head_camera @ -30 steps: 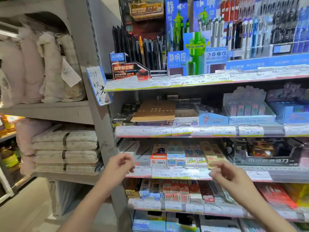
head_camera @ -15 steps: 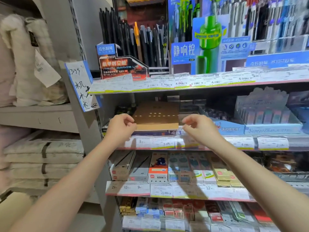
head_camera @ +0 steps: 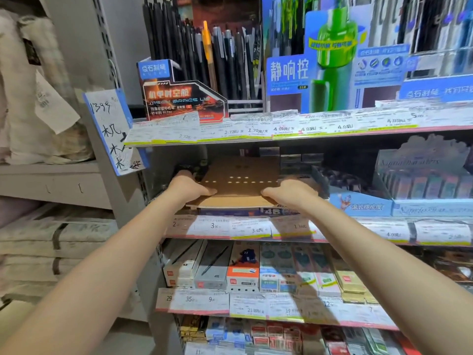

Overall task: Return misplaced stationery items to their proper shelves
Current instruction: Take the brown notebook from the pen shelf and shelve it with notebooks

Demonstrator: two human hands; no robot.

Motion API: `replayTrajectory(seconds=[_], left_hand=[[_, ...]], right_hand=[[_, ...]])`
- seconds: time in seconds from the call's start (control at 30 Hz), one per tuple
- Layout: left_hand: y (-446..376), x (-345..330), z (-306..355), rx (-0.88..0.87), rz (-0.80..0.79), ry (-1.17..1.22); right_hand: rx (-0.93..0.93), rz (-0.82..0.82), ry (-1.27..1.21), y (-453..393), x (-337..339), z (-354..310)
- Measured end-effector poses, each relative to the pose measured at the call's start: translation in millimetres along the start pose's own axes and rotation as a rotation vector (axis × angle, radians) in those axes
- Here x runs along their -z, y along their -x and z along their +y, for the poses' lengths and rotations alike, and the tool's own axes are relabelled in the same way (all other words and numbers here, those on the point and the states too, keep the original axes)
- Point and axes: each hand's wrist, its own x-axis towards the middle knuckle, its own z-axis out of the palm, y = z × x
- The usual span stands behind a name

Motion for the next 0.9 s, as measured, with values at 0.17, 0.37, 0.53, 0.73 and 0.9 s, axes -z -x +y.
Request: replayTrajectory(seconds=[0.17,0.37,0.53,0.73,0.9], left_hand=[[-1.1,3.1,4.2,0.039,-0.079,0.166],[12.8,3.5,8.0,0.061,-0.219,0.424],[25.3,5.2,5.5,0.032,-0.286,0.626],[60.2,15.2,8.3,0.019,-0.397,0.826],[91.6,16.2,12.8,-0.033,-0.535,0.830]], right_hand=[[0.002,0.030,-0.220,0.8,2.6,-2.7],[0.025,0.126,-0.360,3.7,4.3,-2.8],[0.031,0.176,-0.515,13.4,10.7,4.3],[0.014,0.009,-0.788,60.6,26.8,16.0],[0.016,0.071,-0.764,98.3,29.1,32.1]])
